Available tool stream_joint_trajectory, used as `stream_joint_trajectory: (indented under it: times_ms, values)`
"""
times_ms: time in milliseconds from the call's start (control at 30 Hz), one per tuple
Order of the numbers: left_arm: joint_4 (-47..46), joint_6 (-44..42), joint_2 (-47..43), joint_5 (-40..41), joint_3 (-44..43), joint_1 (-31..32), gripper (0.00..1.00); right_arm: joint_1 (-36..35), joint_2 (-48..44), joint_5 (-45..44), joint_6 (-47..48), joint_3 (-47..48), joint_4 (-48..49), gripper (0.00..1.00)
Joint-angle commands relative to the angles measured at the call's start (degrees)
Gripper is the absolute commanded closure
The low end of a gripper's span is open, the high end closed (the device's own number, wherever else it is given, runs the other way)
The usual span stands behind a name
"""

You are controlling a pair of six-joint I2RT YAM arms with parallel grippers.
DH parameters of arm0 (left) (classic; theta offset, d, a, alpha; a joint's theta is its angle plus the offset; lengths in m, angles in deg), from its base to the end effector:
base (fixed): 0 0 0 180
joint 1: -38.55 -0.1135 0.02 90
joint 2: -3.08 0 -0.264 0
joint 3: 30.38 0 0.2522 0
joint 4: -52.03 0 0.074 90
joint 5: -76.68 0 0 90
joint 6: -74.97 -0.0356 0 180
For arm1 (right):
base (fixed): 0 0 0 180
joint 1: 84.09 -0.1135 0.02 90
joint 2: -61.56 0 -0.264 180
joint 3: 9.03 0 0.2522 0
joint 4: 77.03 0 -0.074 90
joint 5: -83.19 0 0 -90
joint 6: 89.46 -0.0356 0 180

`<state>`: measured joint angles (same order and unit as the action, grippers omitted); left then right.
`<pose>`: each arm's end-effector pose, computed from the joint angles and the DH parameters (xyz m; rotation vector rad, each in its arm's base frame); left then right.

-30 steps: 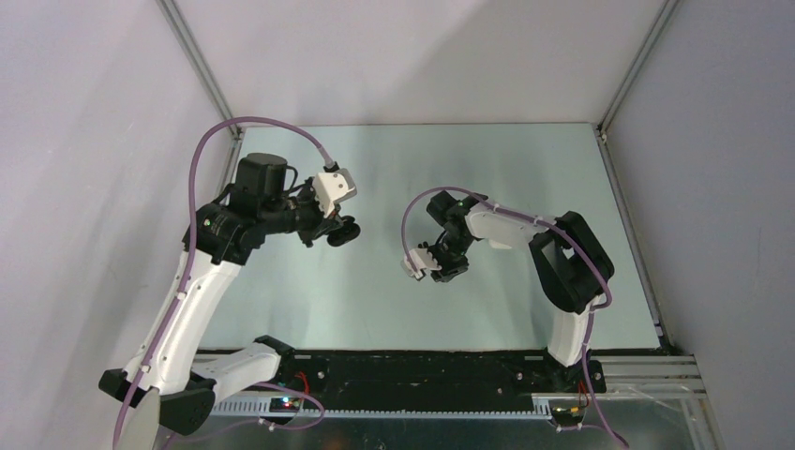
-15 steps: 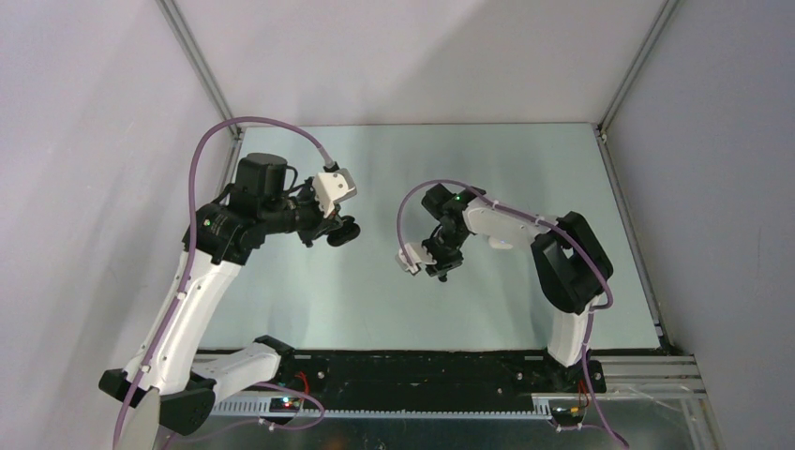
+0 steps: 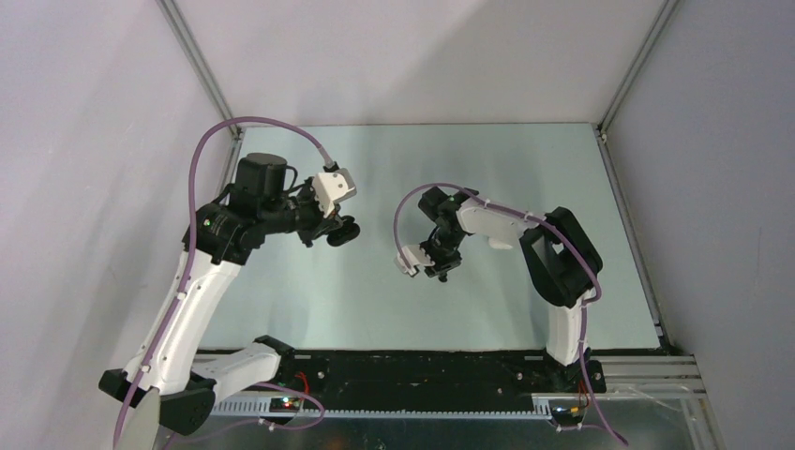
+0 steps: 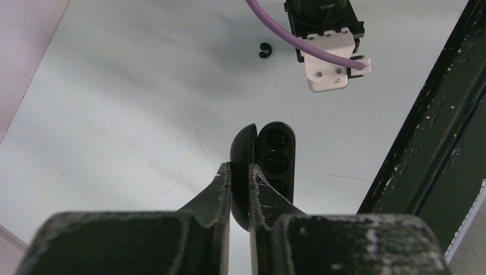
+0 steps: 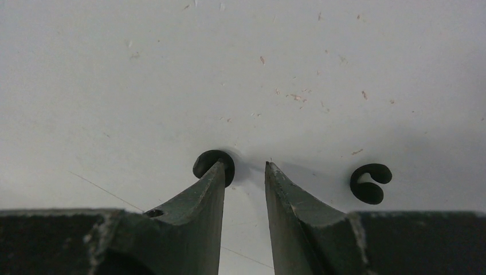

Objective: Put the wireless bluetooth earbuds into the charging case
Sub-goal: Pick up the right earbud from the center of the board.

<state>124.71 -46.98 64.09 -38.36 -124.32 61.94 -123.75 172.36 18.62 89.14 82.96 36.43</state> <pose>0.1642 -0.0874 0.4136 1.2286 1.8481 -0.4115 0.2682 0.2422 0.1732 -2.5637 1.2143 0.5348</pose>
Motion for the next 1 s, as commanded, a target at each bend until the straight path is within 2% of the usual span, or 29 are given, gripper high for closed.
stream_joint_trajectory:
  times_ms: [0, 433, 800, 967]
  values:
    - [-0.67, 0.31, -0.69, -0.13, 0.22, -0.59, 1.00, 0.57, 0.82, -0.61, 1.45, 1.71, -1.35, 0.64]
    - [-0.80, 0.22, -0.20, -1.04, 0.54, -0.96, 1.00, 1.15, -0.92, 1.66, 0.87, 0.83, -4.97, 0.65]
    - [-0.76, 0.25, 0.12, -1.50, 0.53, -1.23, 1.00, 0.89, -0.79, 1.91, 0.67, 0.71, -6.59, 0.81]
    - [-0.76, 0.22, 0.09, -1.42, 0.59, -1.25, 1.00, 0.75, -0.61, 2.06, 0.72, 0.60, -7.22, 0.79]
